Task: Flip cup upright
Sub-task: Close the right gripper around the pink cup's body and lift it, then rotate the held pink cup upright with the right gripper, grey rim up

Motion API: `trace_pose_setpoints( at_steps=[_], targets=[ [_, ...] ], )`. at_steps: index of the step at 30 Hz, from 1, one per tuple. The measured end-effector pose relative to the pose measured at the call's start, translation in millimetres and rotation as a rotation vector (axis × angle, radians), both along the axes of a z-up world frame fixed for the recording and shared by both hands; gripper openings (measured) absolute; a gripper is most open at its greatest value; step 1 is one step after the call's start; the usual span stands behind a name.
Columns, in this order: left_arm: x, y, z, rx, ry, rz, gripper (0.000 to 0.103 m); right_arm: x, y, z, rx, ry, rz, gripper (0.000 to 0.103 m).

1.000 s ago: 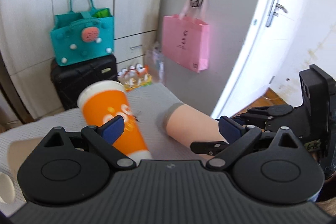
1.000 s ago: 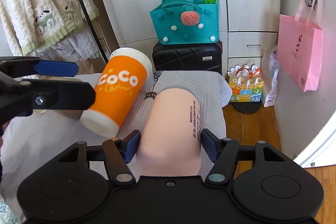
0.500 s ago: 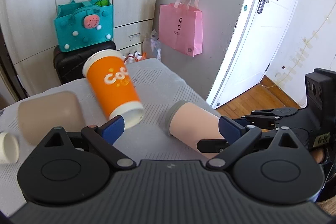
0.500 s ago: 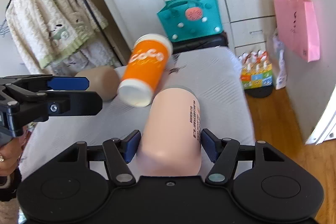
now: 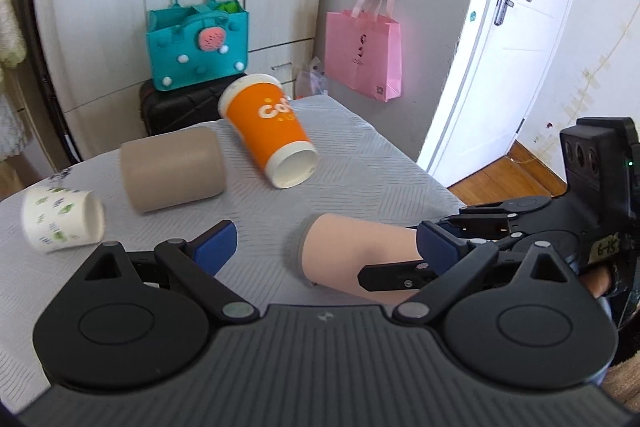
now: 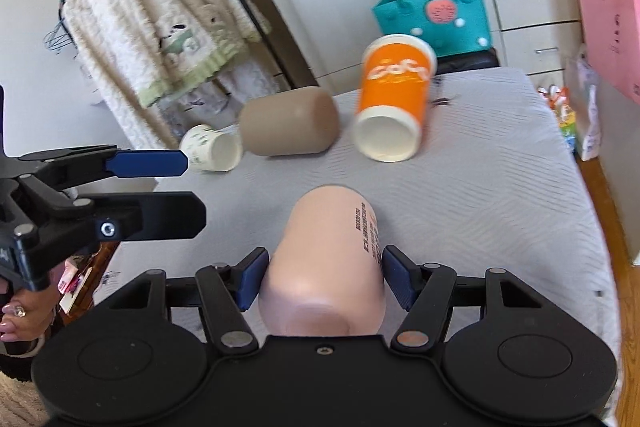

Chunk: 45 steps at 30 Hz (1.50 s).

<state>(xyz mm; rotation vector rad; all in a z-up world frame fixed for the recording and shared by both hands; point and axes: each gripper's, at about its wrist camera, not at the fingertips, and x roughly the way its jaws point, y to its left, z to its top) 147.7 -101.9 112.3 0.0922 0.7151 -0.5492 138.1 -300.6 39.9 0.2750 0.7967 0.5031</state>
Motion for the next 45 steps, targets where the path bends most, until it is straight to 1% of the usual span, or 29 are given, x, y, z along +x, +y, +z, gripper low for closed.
trace_pose_setpoints(
  at_steps=[5, 8, 13, 18, 25, 30, 32, 34, 35, 36, 38, 42, 45],
  targets=[
    [-12, 31, 5, -0.008, -0.018, 0.035, 0.097, -2, 27, 4, 0.004, -0.014, 0.043, 0.068],
    [-15, 49, 5, -0.018, -0.013, 0.065, 0.097, -1, 43, 4, -0.008, -0.024, 0.067, 0.068],
    [-15, 75, -2, -0.042, 0.019, 0.105, 0.097, -4, 65, 3, -0.035, -0.039, 0.094, 0.068],
    [-11, 91, -11, -0.073, 0.043, 0.142, 0.097, -5, 88, 4, -0.101, -0.089, 0.096, 0.068],
    [-5, 110, -22, -0.113, 0.096, 0.177, 0.097, -5, 112, 1, -0.162, -0.150, 0.086, 0.068],
    [5, 115, -37, -0.160, 0.158, 0.183, 0.097, 2, 119, -6, -0.161, -0.119, 0.091, 0.067],
    [9, 116, -45, -0.175, 0.180, 0.183, 0.097, 2, 119, -8, -0.148, -0.124, 0.096, 0.068],
    [10, 117, -53, -0.189, 0.177, 0.195, 0.097, 0, 117, -10, -0.124, -0.132, 0.130, 0.069],
    [8, 115, -57, -0.190, 0.166, 0.199, 0.097, 1, 115, -11, -0.111, -0.132, 0.138, 0.071],
    [7, 114, -60, -0.193, 0.163, 0.194, 0.097, 1, 113, -13, -0.096, -0.121, 0.146, 0.073],
    [7, 113, -66, -0.218, 0.183, 0.180, 0.097, 3, 109, -16, -0.069, -0.097, 0.167, 0.076],
    [14, 111, -75, -0.242, 0.215, 0.178, 0.097, 10, 102, -18, -0.029, -0.032, 0.244, 0.080],
    [25, 112, -83, -0.283, 0.277, 0.175, 0.097, 18, 99, -16, -0.024, 0.018, 0.296, 0.082]
  ],
)
